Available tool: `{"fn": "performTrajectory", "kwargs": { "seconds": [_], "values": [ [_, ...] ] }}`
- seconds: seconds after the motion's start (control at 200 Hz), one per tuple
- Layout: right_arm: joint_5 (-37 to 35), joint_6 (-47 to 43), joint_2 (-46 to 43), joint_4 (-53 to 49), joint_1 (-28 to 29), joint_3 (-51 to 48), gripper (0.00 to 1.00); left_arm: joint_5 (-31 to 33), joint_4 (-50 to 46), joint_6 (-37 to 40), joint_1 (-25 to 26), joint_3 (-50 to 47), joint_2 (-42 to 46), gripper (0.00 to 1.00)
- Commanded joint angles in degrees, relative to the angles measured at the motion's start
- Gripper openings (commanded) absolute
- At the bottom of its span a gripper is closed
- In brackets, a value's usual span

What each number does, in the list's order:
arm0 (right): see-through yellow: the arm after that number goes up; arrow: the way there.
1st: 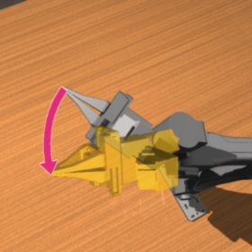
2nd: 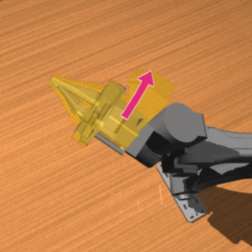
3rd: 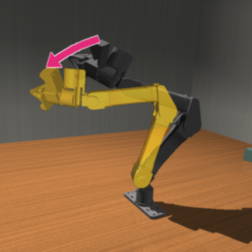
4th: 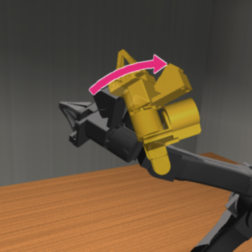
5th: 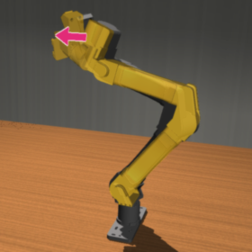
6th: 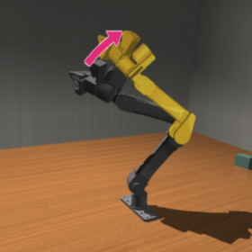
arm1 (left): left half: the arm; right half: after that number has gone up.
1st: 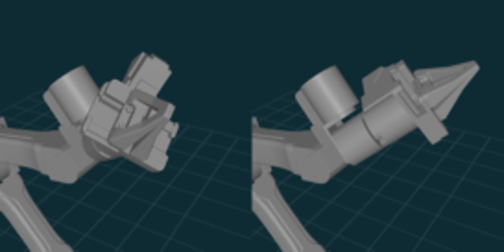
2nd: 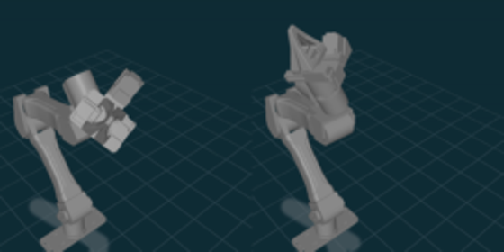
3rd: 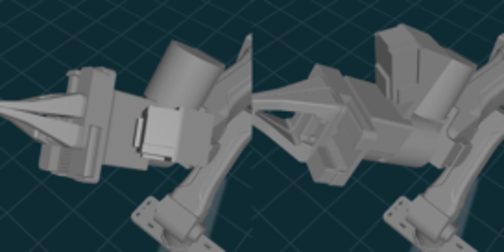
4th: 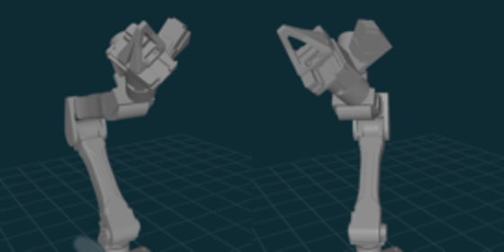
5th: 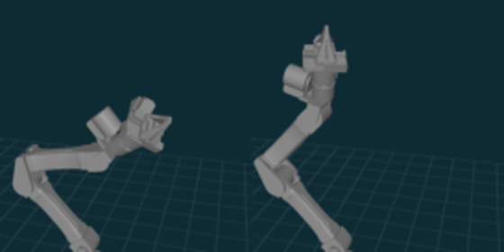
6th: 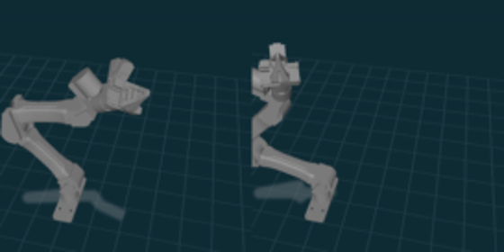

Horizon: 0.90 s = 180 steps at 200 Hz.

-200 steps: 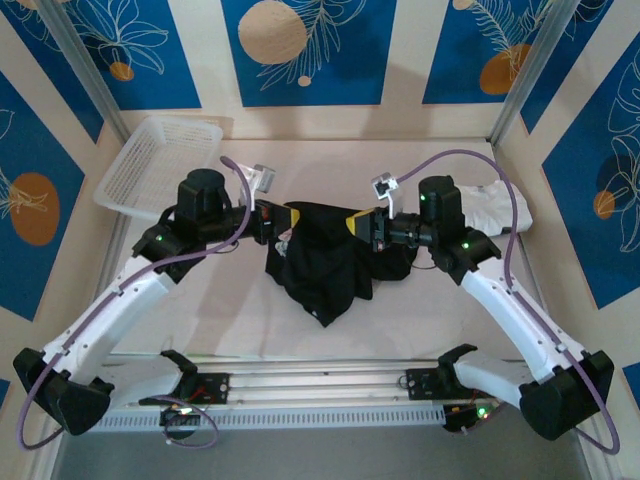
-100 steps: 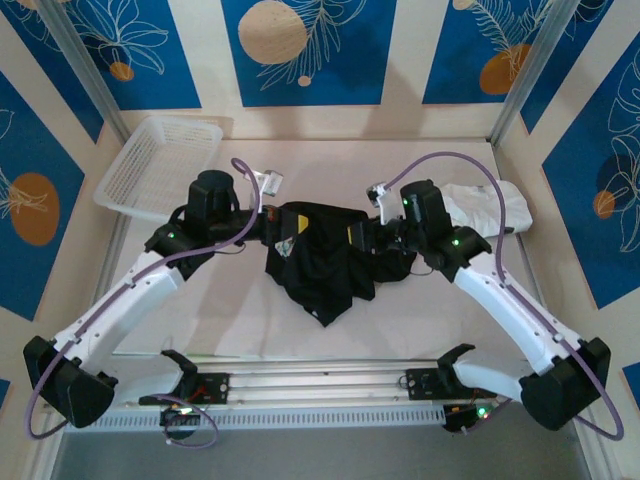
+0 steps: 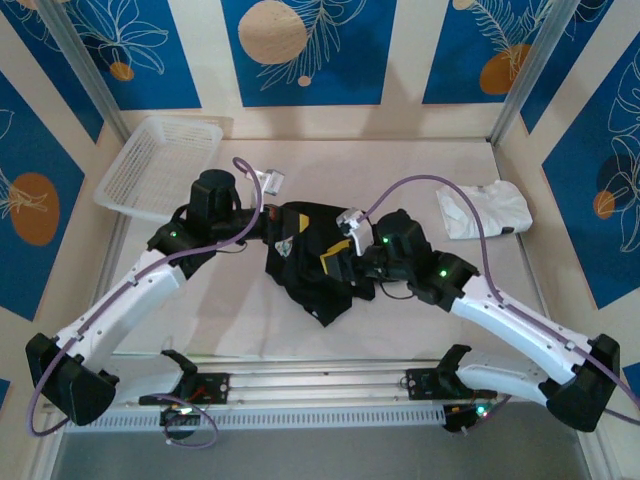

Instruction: Fold the inside-out t-shirt

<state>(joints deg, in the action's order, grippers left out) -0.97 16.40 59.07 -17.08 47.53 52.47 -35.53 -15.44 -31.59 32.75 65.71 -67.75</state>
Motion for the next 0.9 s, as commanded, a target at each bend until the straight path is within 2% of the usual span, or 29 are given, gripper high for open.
{"fn": "performTrajectory", "kwargs": {
  "seconds": [0.0,0.095,0.185,0.25,0.32,0.46,0.505,0.565,0.64,0.755,0.895],
  "values": [
    [-13.72,-0.10,-0.44,0.13,3.18,1.77,0.31,0.82,0.21,0.47,-0.24,1.05,-0.19,0.00],
    [-25.67,1.98,-1.04,-7.31,4.45,3.85,0.34,2.08,-1.17,1.23,-0.21,1.55,-0.36,0.00],
    [-29.30,1.64,-2.61,-9.44,7.47,4.13,0.36,3.14,-3.05,2.14,-0.16,2.39,-0.63,0.00],
    [-27.77,-0.83,-4.10,-6.09,11.44,2.88,0.38,3.88,-3.96,2.68,-0.20,2.63,-0.59,0.00],
    [-22.54,-3.32,-4.67,-1.07,15.45,1.43,0.39,4.49,-4.54,3.03,-0.17,2.84,-0.63,0.00],
    [-12.63,-5.64,-0.59,6.43,18.65,0.65,0.40,4.63,-5.16,3.38,-0.18,3.35,-0.98,0.00],
    [-11.89,-5.52,1.61,7.13,18.61,1.19,0.40,4.93,-5.01,3.38,-0.15,3.20,-0.90,0.00],
    [-14.83,-4.71,4.04,7.49,17.94,1.67,0.39,4.70,-5.03,3.48,-0.15,3.11,-0.98,0.00],
    [-17.03,-2.22,5.42,6.99,14.51,1.48,0.38,4.66,-4.98,3.49,-0.19,3.19,-1.06,0.00],
    [-13.64,1.77,4.47,9.51,8.28,-1.75,0.37,4.32,-4.86,3.38,-0.16,3.37,-1.15,0.00],
    [-13.53,4.02,2.92,10.11,3.84,-3.87,0.37,4.24,-4.33,3.04,-0.18,3.31,-1.25,0.00]
  ]
}}
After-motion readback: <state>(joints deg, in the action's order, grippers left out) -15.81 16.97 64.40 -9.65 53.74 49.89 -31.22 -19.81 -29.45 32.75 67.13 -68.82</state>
